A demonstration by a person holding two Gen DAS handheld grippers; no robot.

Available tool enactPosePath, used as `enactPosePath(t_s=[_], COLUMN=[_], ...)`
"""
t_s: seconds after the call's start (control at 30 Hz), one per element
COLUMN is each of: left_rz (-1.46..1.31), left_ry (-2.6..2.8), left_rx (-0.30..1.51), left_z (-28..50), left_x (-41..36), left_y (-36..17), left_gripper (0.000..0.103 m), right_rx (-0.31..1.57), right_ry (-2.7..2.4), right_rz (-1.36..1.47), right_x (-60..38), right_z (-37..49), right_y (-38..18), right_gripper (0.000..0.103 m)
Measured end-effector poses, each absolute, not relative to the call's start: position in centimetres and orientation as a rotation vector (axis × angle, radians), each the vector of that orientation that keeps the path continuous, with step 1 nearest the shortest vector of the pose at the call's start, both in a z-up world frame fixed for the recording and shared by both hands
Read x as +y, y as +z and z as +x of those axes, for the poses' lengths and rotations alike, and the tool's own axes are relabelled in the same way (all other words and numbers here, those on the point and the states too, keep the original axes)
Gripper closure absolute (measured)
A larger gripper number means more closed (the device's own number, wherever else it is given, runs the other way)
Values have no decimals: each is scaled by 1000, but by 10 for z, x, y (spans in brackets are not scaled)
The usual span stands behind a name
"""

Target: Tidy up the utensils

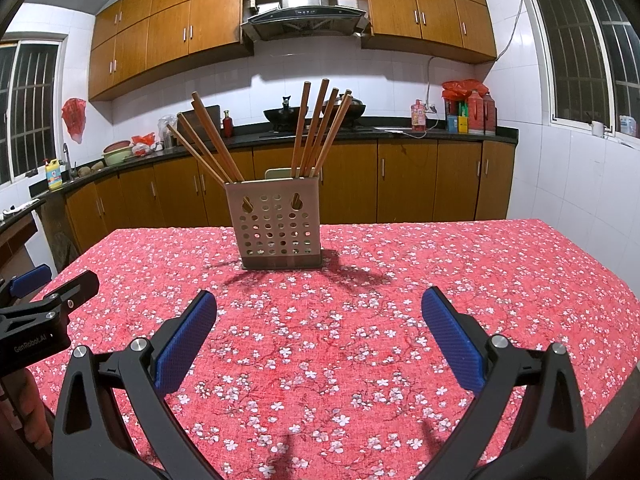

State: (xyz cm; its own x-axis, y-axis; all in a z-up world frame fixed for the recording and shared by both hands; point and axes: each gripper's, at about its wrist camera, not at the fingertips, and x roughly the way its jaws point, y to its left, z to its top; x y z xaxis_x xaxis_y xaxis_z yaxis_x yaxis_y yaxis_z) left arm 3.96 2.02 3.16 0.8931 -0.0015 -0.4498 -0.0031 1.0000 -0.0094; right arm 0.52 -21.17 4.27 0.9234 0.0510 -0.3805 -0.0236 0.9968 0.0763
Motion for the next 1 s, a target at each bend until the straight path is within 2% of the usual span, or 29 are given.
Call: enactPosePath(t_s=[1.0], left_rz=[-9], left_ry=[1], left_rx=[467], left_z=[39], left_x=[20], left_y=[33], left_gripper=[4], right_rx=[395], right_ry=[39], right_rz=[73], right_x=[-213], right_z=[6], right_y=[43], right_gripper=[2])
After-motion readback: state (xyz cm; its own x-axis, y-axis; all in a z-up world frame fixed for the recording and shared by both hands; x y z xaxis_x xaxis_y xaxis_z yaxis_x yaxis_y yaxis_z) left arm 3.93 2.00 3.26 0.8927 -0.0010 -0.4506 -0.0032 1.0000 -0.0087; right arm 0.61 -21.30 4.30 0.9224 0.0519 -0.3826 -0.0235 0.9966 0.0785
